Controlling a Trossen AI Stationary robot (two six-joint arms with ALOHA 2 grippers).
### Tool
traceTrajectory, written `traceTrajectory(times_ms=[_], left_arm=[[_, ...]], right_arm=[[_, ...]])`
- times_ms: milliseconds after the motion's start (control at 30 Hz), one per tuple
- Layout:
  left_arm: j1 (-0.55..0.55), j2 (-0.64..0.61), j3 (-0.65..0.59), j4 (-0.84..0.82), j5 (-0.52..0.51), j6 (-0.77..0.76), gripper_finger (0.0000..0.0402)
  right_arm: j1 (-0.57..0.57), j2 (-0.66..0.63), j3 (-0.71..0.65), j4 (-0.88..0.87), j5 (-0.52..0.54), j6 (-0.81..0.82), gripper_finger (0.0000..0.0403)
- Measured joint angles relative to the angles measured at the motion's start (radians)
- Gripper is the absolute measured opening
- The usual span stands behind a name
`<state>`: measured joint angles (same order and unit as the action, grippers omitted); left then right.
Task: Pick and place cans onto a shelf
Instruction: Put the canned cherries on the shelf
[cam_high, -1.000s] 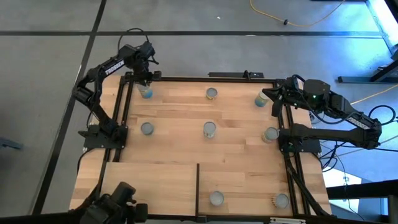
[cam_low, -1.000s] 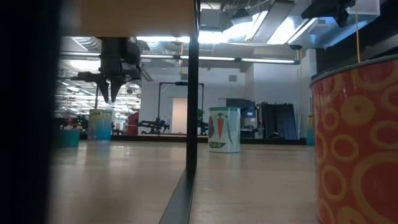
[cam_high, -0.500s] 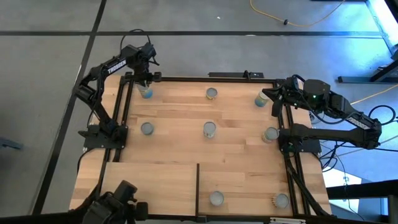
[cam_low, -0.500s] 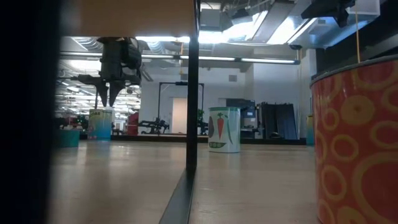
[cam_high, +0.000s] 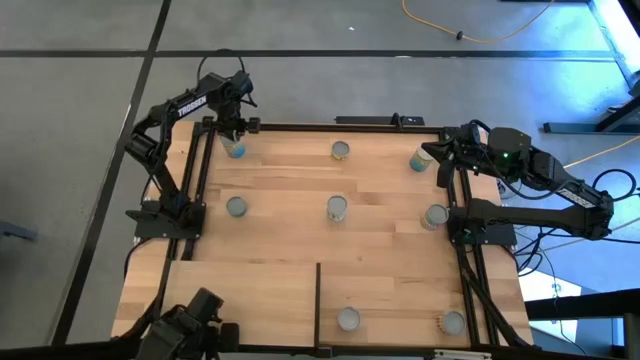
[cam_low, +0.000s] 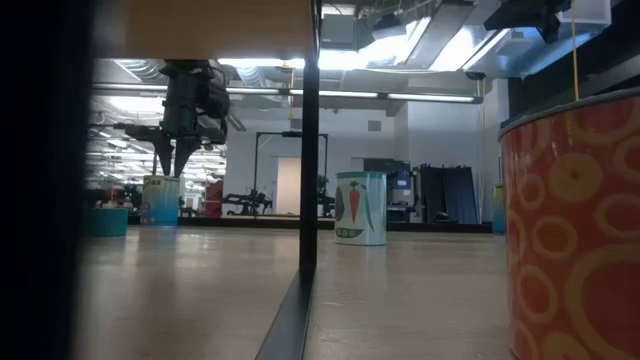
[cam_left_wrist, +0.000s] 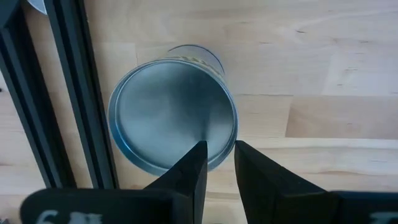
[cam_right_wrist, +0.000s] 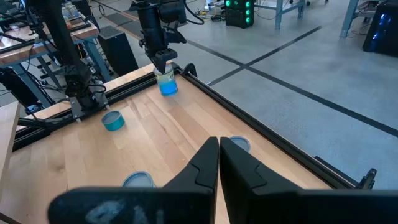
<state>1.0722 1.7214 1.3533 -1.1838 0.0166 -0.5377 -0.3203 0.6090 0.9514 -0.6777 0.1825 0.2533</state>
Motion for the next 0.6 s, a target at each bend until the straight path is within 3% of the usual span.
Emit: traceTrajectory(times_ms=[600], left_arm=[[0.023, 0.0, 0.0, -0.021, 0.055, 0.021, 0.0074]], right_arm=[[0.0, 0.0, 0.0, 0.0, 0.0, 0.001, 0.0018]])
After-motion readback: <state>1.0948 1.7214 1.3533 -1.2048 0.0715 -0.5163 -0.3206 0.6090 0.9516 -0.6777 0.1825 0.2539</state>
